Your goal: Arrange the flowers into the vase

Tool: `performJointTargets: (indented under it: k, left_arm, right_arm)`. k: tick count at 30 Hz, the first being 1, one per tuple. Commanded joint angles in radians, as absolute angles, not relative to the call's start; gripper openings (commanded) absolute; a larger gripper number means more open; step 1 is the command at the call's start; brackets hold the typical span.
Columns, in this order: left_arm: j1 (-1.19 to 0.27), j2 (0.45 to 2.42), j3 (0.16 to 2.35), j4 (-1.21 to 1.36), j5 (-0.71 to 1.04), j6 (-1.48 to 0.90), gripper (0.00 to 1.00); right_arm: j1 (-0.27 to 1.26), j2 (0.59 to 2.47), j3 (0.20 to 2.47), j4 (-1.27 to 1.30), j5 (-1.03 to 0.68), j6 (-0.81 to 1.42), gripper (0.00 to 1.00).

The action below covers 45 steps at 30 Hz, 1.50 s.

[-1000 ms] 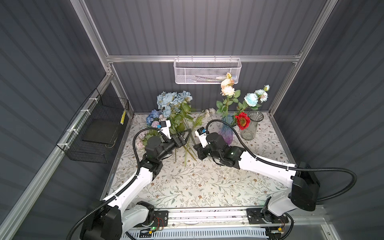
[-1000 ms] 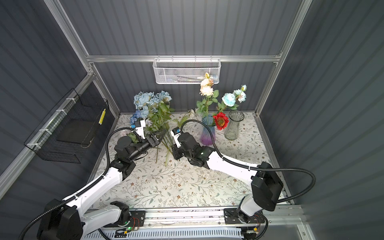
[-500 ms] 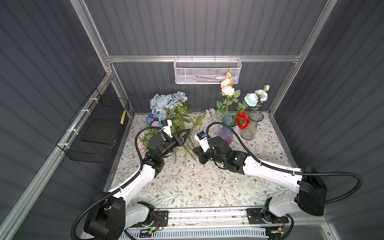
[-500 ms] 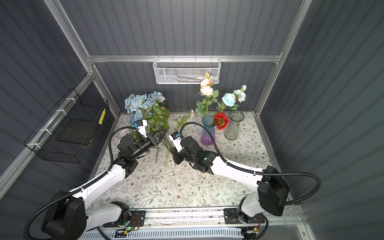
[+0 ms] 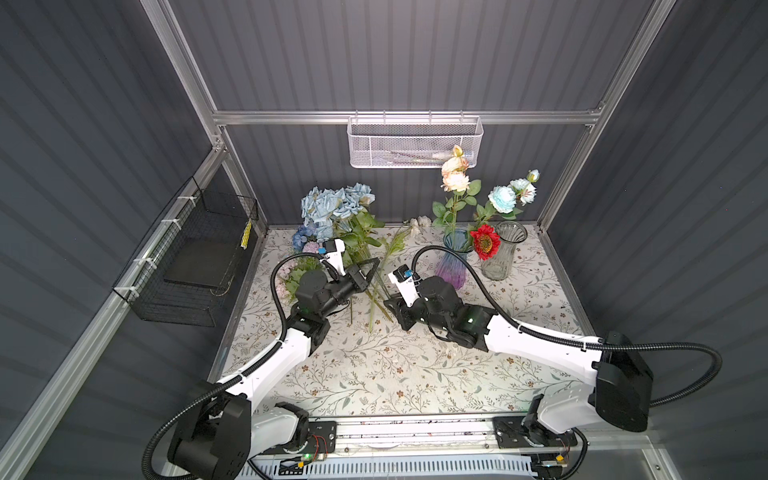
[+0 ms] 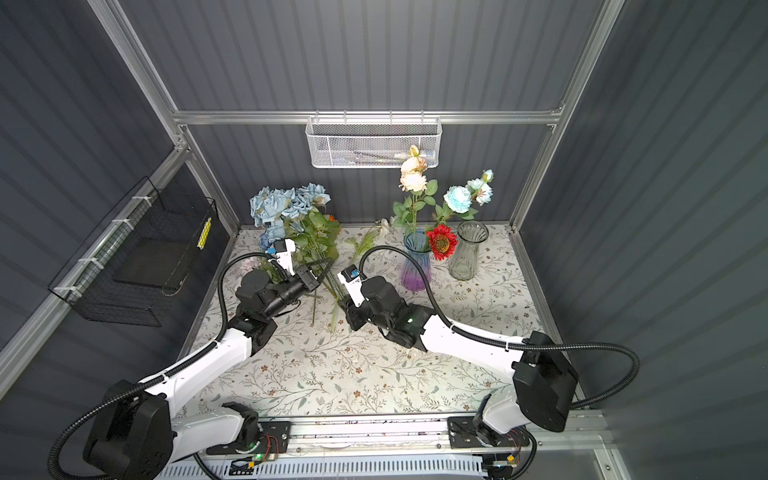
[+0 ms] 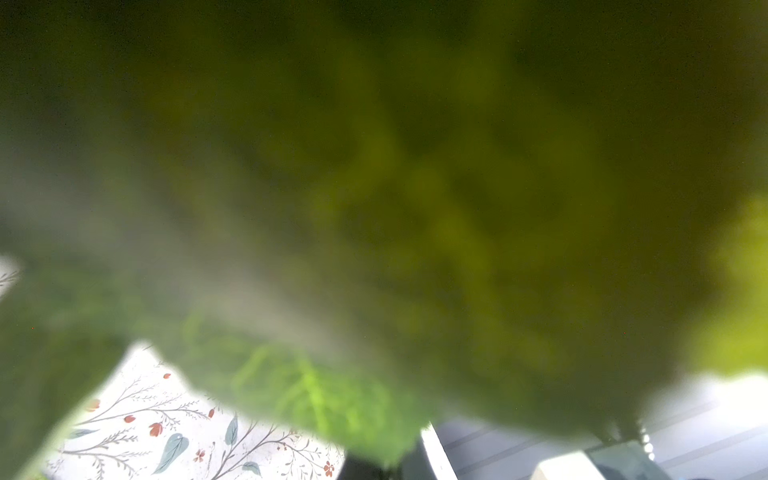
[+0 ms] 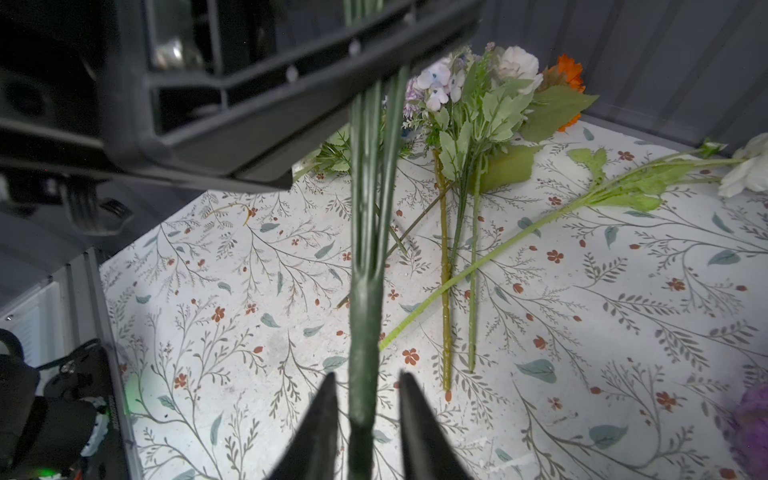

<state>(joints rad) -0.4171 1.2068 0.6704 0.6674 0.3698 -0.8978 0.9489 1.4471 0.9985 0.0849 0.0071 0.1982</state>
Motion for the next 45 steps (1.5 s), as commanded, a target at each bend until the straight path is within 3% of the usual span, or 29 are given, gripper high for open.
performJointTargets:
  k: [1,3,12,16,22,36,45]
  left_arm:
    - [-0.428,1.201,0.669,0.687,0.306,-0.853,0.0]
    - [-0.435,1.205,0.659,0.683,0.275,-0.839,0.0]
    - [-0.455,1.236,0.641,0.675,0.262,-0.824,0.0]
    - [-0.463,1.246,0.639,0.672,0.263,-0.824,0.0]
    - [-0.478,1.278,0.662,0.675,0.267,-0.818,0.0]
    - [-0.528,1.433,0.888,0.805,0.273,-0.767,0.0]
    - [-0.567,1.643,1.2,0.921,0.297,-0.686,0.0]
  right_arm:
    - [0.934,1.393,0.957,0.114,0.02,0.209,0.64]
    - [0.906,1.357,0.916,0.115,0.029,0.22,0.74]
    - [0.655,1.135,0.667,0.106,0.145,0.253,0.99]
    - [0.54,1.026,0.592,0.136,0.194,0.205,0.99]
    - [0.377,0.987,0.538,0.292,0.08,0.19,0.99]
    - [0.203,1.219,0.666,0.672,-0.206,0.294,0.97]
    - [0.181,1.357,0.737,0.824,-0.152,0.365,0.87]
